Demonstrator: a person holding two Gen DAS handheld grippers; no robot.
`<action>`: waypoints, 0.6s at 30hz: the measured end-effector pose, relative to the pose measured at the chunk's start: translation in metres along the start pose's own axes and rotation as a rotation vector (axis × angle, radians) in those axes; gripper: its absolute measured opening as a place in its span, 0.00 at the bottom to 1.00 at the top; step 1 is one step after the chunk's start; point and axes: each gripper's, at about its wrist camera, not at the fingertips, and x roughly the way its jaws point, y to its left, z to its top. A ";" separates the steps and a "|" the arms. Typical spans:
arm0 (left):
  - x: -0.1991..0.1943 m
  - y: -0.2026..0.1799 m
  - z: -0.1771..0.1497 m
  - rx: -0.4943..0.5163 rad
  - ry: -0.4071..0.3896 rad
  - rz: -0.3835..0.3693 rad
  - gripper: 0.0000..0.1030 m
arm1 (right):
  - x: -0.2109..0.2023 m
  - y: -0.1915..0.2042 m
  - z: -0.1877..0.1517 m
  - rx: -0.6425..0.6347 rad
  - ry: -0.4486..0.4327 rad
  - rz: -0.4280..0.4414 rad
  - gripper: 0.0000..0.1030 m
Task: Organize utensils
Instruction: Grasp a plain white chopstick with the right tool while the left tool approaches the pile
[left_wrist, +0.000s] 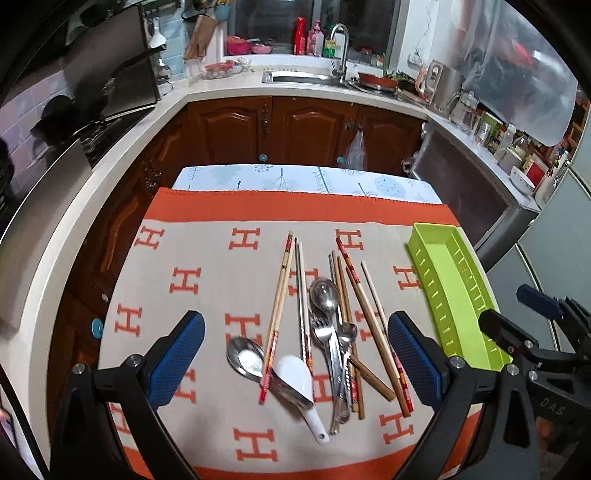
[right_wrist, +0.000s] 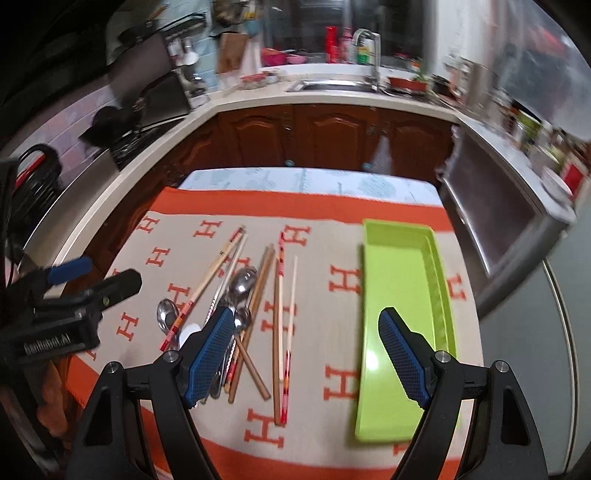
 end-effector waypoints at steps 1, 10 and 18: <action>0.006 0.002 0.008 0.013 0.013 0.012 0.96 | 0.002 0.001 0.003 -0.004 -0.004 -0.003 0.80; 0.082 0.025 0.033 -0.052 0.184 -0.047 0.86 | 0.083 -0.009 0.041 0.106 0.173 0.104 0.58; 0.129 0.015 0.011 -0.108 0.314 -0.105 0.59 | 0.180 -0.003 0.024 0.110 0.416 0.127 0.26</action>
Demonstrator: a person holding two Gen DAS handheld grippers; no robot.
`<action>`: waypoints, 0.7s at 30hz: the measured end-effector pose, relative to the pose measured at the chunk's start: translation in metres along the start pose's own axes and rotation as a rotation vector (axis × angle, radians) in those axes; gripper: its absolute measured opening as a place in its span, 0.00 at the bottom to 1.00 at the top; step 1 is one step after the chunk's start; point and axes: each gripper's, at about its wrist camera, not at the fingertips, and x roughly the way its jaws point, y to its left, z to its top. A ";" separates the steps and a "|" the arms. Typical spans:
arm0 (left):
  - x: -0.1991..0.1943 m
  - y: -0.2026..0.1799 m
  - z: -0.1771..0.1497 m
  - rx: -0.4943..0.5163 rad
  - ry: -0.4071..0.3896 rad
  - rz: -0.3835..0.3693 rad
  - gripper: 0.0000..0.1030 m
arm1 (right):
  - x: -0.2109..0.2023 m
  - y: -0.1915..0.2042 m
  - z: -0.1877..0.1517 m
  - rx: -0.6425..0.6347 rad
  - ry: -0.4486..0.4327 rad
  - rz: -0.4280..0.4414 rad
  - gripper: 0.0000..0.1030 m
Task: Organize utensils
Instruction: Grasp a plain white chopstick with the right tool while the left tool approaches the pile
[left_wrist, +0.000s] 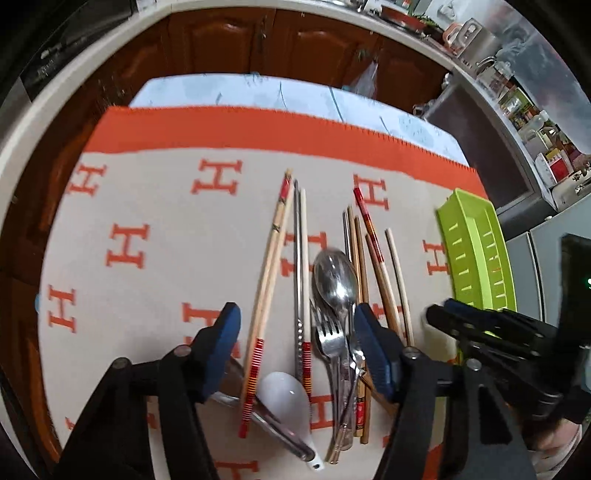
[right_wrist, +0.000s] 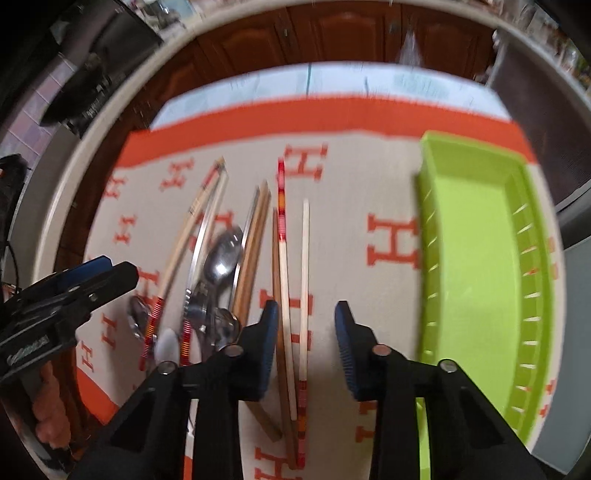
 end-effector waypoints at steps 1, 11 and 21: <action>0.004 -0.003 -0.001 0.001 0.007 -0.002 0.59 | 0.010 -0.001 0.001 0.001 0.018 -0.001 0.25; 0.006 -0.021 0.005 0.008 0.005 -0.020 0.59 | 0.065 0.011 0.007 -0.063 0.097 -0.065 0.11; 0.008 -0.027 0.017 -0.021 0.006 -0.007 0.52 | 0.069 0.013 -0.009 -0.088 0.036 -0.118 0.05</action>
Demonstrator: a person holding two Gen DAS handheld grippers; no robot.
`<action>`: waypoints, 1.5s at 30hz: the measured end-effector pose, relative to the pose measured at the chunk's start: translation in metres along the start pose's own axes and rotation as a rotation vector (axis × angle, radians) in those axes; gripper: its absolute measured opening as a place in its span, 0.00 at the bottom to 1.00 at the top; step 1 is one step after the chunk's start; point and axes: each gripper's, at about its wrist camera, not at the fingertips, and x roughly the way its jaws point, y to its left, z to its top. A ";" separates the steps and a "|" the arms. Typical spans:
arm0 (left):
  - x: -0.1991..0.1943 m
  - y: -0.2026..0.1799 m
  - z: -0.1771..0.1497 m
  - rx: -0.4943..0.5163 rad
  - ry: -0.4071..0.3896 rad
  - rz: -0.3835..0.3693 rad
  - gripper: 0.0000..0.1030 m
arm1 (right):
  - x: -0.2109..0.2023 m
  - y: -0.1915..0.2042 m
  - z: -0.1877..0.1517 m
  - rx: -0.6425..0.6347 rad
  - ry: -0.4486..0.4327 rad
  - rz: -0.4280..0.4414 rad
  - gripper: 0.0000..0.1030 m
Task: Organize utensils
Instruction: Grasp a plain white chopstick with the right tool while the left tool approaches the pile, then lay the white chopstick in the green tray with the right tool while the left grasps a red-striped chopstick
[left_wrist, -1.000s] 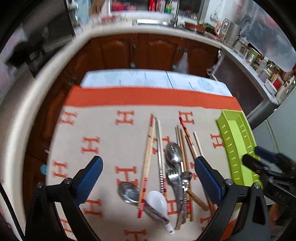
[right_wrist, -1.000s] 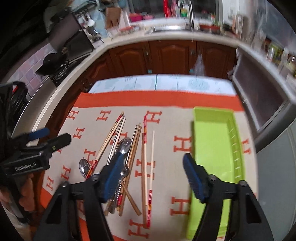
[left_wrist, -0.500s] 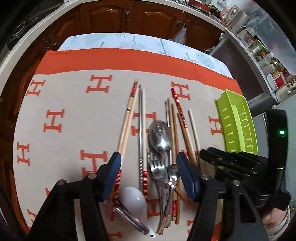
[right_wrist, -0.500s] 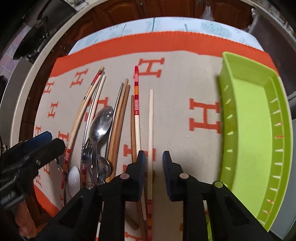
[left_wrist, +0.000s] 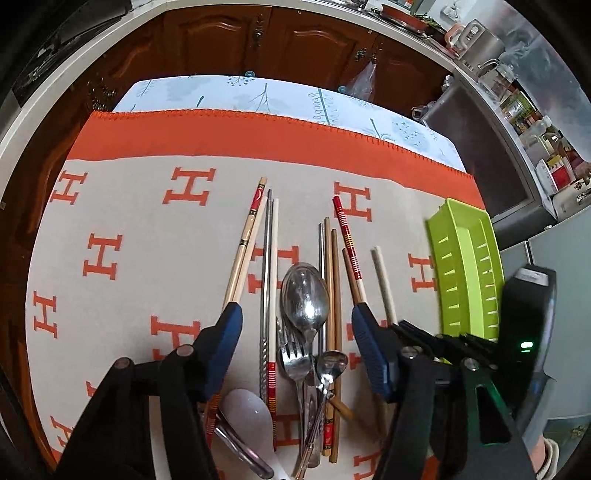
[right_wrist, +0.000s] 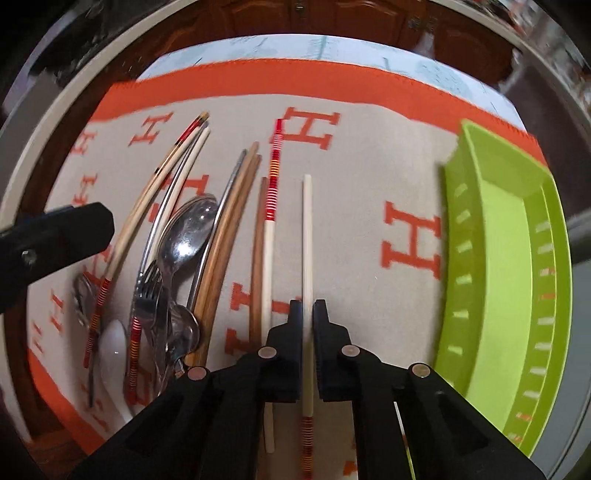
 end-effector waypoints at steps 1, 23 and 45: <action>0.001 -0.002 0.001 0.000 0.003 -0.004 0.49 | -0.004 -0.007 -0.002 0.028 -0.004 0.025 0.05; 0.074 -0.070 0.023 -0.036 0.177 -0.071 0.13 | -0.151 -0.173 -0.073 0.399 -0.248 0.258 0.05; 0.102 -0.070 0.024 -0.028 0.188 0.016 0.13 | -0.117 -0.182 -0.078 0.452 -0.215 0.265 0.05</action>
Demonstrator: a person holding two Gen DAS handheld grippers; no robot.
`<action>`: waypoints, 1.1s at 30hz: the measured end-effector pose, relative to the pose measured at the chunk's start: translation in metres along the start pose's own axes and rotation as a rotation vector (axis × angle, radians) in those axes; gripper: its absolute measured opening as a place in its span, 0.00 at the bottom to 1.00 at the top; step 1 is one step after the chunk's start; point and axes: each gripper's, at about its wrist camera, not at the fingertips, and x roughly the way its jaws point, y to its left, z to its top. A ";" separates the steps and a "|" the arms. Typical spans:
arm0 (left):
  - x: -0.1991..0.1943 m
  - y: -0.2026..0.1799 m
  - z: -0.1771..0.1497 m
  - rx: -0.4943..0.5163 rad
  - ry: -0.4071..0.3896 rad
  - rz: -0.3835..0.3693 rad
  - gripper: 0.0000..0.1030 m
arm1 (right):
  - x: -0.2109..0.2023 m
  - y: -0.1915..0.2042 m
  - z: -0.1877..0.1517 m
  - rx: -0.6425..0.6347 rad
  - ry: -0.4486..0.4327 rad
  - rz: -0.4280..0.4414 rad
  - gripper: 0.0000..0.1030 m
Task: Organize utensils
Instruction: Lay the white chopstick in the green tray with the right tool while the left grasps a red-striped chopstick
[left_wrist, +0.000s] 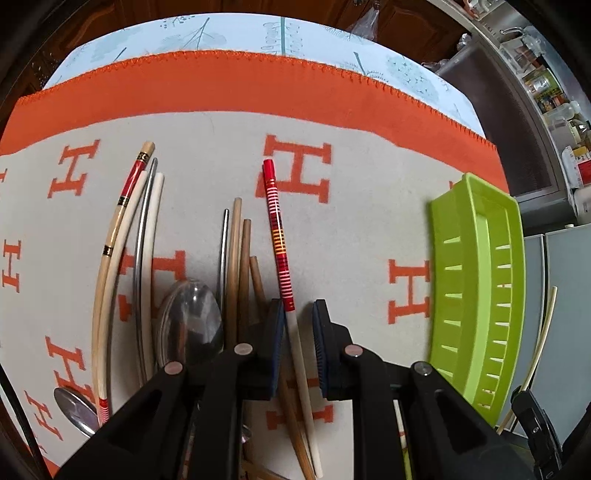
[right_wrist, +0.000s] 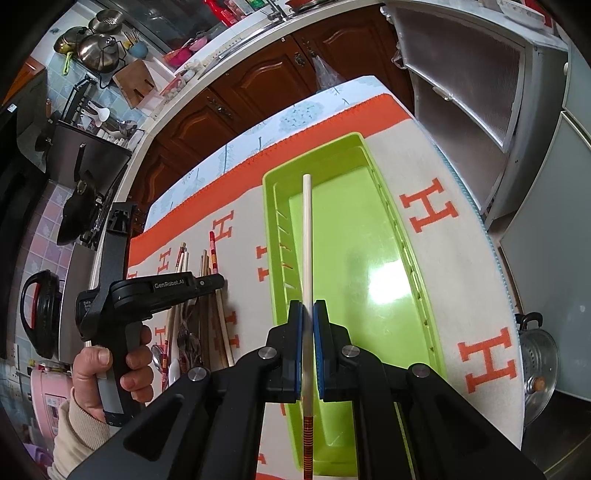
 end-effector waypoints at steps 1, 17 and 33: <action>0.000 -0.002 0.000 0.008 -0.002 0.012 0.13 | 0.002 -0.001 0.000 0.001 0.002 0.000 0.05; 0.008 -0.046 -0.019 0.122 0.015 0.149 0.04 | 0.038 0.007 0.023 -0.099 0.035 -0.167 0.05; -0.067 -0.053 -0.054 0.140 -0.032 -0.087 0.03 | 0.050 0.025 0.050 -0.256 -0.015 -0.360 0.35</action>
